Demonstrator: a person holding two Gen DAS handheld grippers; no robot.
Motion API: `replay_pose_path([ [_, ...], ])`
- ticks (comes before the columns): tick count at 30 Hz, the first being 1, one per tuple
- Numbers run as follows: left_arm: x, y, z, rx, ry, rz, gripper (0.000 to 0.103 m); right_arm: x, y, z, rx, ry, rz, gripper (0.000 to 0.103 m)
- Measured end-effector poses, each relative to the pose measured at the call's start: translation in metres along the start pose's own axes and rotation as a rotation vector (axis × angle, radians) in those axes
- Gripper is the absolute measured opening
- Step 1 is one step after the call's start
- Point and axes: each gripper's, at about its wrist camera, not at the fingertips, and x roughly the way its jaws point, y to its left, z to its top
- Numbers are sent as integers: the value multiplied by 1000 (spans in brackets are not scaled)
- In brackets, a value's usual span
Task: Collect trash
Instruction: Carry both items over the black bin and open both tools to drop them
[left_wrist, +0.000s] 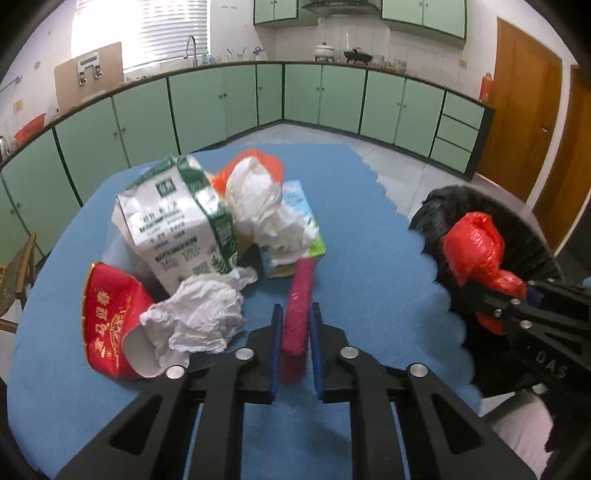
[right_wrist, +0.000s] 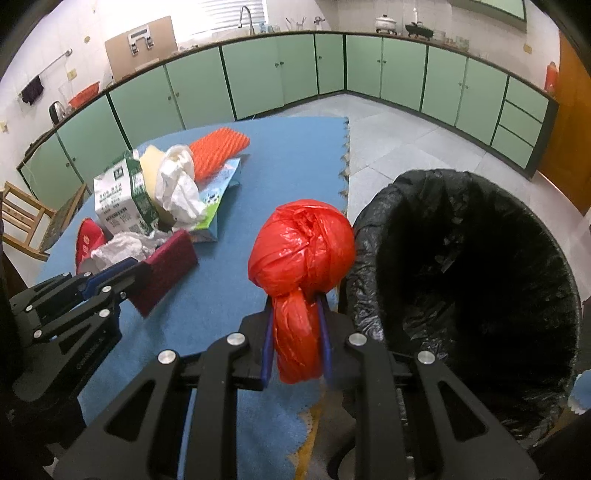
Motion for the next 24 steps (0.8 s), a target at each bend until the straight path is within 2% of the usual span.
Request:
replay_pose_path([
  [8, -31, -28, 22, 9, -57, -100, 12, -32, -29, 8, 72, -65, -4, 19],
  [11, -35, -46, 30, 29, -71, -146, 12, -44, -50, 9, 104, -91, -38, 19],
  [17, -30, -92, 46, 72, -88, -233, 12, -60, -92, 7, 156, -112, -112, 19],
  [24, -12, -140, 62, 109, -106, -301, 12, -54, -132, 6, 180, -94, -195, 19],
])
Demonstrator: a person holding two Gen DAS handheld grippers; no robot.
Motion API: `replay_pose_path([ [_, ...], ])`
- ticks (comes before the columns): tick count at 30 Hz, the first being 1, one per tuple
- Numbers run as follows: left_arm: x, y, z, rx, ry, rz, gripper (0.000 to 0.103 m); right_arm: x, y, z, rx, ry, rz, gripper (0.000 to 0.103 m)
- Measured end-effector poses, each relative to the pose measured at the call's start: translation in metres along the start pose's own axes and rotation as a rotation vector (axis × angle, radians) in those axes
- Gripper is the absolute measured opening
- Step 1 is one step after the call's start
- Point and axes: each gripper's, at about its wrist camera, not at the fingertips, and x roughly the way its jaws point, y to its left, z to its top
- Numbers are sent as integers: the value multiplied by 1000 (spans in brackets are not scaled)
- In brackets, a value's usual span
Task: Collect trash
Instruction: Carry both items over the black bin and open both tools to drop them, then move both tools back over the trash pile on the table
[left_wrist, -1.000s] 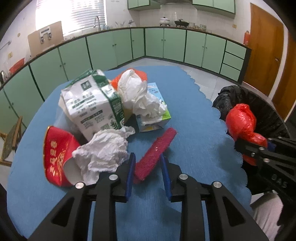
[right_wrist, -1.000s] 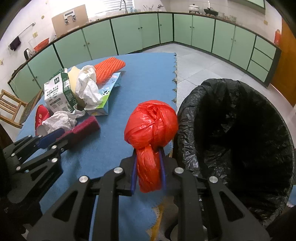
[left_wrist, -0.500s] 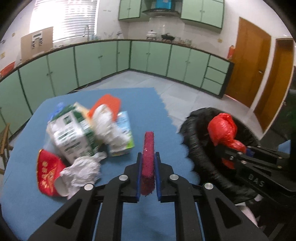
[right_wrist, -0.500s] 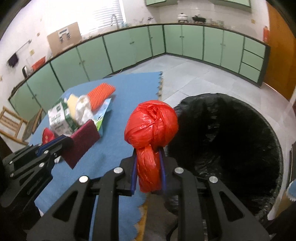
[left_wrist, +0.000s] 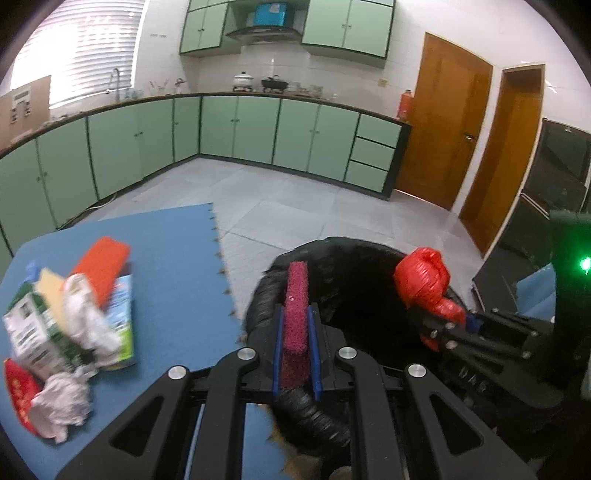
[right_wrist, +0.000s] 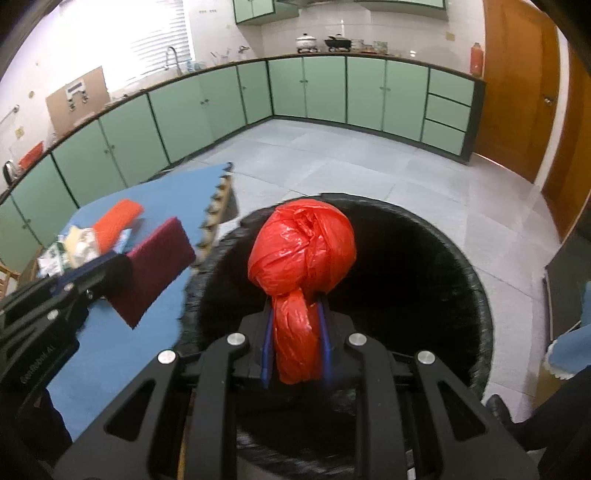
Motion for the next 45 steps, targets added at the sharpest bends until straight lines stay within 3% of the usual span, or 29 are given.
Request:
replay_pose_path([
  [12, 71, -30, 15, -11, 86, -92, 14, 42, -42, 2, 17, 58, -80, 23],
  [13, 72, -30, 15, -8, 88, -98, 21, 42, -46, 1, 20, 61, -85, 24],
  [14, 73, -29, 15, -6, 89, -102, 28, 43, -49, 1, 24, 62, -89, 31],
  [15, 71, -29, 14, -6, 85, -104, 41, 43, -52, 0, 29, 62, -98, 38],
  [17, 67, -26, 15, -10, 76, -103, 47, 41, -56, 0, 33, 47, -121, 64],
  [22, 50, -10, 16, -30, 62, -85, 49, 34, -53, 3, 50, 25, -122, 74],
  [25, 27, 8, 13, -29, 27, -31, 56, 25, -36, 7, 37, -5, -97, 81],
  [29, -8, 43, 4, -34, -16, 71, 60, 13, 3, 14, 2, -46, -21, 84],
  [38, -85, 152, -33, -132, -66, 381, 62, 15, 122, 20, -146, -87, 152, 84],
  [45, -108, 203, -51, -194, -68, 477, 62, 26, 197, 24, -240, -100, 250, 81],
])
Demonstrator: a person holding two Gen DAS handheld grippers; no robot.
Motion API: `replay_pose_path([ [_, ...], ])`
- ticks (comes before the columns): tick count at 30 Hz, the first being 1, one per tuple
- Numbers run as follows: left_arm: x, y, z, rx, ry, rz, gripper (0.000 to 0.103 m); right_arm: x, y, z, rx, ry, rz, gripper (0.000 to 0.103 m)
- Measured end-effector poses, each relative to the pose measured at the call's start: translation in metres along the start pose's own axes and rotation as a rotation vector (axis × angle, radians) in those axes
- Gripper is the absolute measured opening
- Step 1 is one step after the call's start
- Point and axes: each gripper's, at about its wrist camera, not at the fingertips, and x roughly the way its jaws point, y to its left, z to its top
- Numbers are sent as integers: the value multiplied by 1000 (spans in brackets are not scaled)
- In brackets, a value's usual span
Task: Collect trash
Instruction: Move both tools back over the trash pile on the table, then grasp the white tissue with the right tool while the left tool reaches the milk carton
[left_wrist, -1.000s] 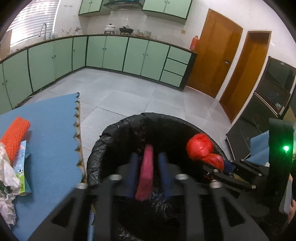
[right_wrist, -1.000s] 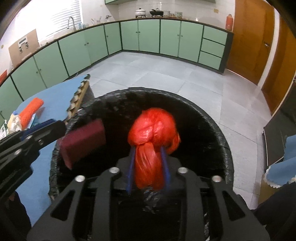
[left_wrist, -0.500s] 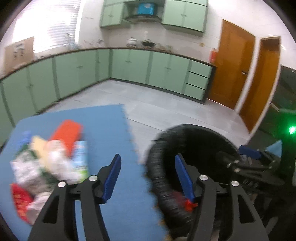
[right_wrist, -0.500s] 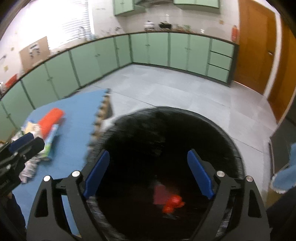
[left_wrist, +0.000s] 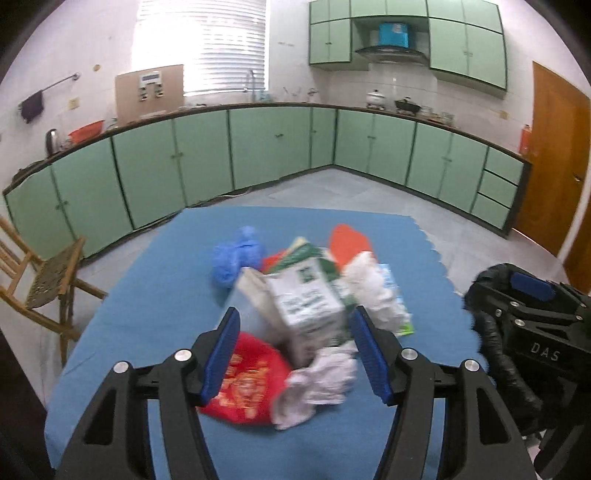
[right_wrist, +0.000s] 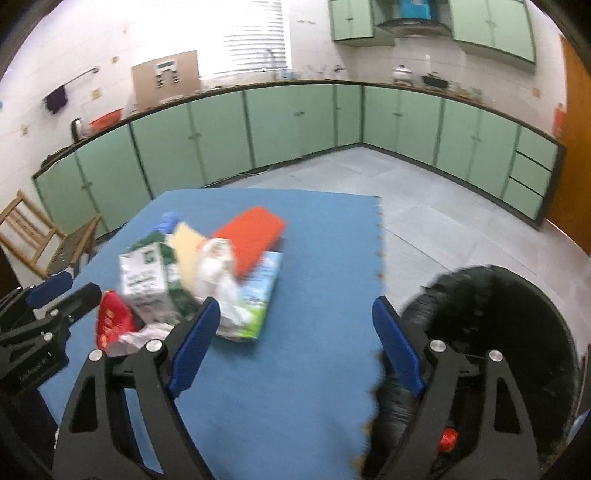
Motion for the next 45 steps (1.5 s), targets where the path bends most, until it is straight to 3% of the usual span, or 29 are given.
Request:
replay_pose_path([
  [6, 10, 16, 1, -26, -1, 28, 62, 33, 29, 8, -33, 28, 33, 76],
  [15, 30, 29, 0, -41, 2, 31, 62, 71, 39, 12, -44, 91, 68, 69],
  [21, 37, 31, -3, -46, 12, 29, 62, 88, 46, 8, -67, 142, 113, 46],
  [23, 38, 32, -3, -51, 18, 24, 62, 89, 49, 8, -75, 155, 157, 23],
  [24, 38, 31, -4, -52, 19, 22, 62, 87, 51, 8, -77, 160, 172, 18],
  [30, 37, 20, -1, -42, 23, 2, 62, 74, 49, 9, -74, 148, 201, 3],
  [45, 54, -22, -4, -25, 69, -29, 71, 25, -4, -1, -10, 87, 150, 3],
])
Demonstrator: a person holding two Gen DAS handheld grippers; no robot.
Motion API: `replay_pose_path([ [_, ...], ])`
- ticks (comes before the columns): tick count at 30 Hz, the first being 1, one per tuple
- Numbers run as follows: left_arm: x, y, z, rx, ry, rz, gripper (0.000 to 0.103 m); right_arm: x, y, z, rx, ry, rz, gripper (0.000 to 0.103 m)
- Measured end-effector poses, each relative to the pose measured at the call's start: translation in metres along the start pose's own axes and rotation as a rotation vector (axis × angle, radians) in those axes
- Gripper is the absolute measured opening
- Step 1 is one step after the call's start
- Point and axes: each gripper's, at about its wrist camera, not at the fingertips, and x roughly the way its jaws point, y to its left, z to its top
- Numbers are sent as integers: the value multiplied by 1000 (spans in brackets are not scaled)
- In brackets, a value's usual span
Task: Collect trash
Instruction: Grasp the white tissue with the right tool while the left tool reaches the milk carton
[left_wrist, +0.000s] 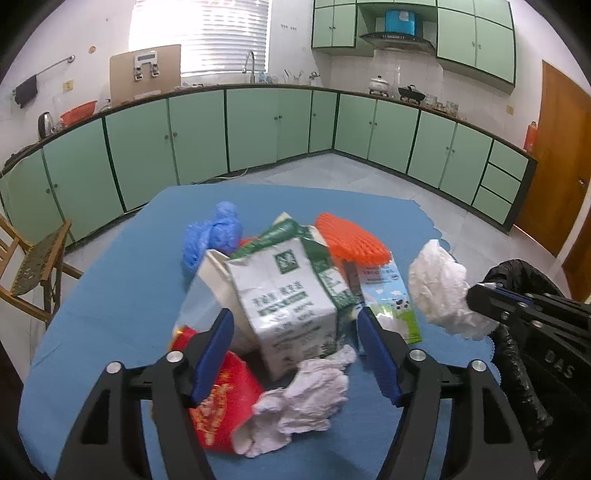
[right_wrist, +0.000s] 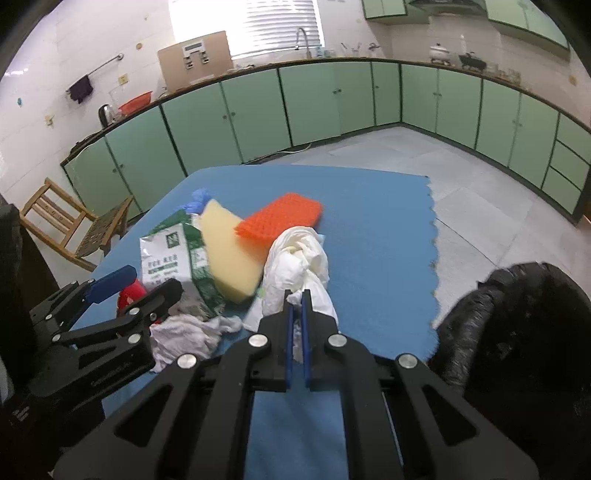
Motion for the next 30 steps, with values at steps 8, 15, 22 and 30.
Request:
replay_pose_path([
  [8, 13, -18, 2, -22, -13, 58, 83, 4, -17, -9, 19, 13, -9, 3],
  [15, 32, -24, 7, -38, 1, 120, 88, 9, -24, -12, 33, 20, -9, 3],
  [22, 35, -20, 9, -45, -7, 122, 73, 12, -25, -13, 37, 25, -6, 3],
  [30, 12, -13, 5, -51, -52, 135, 72, 8, -21, -12, 32, 23, -7, 3],
])
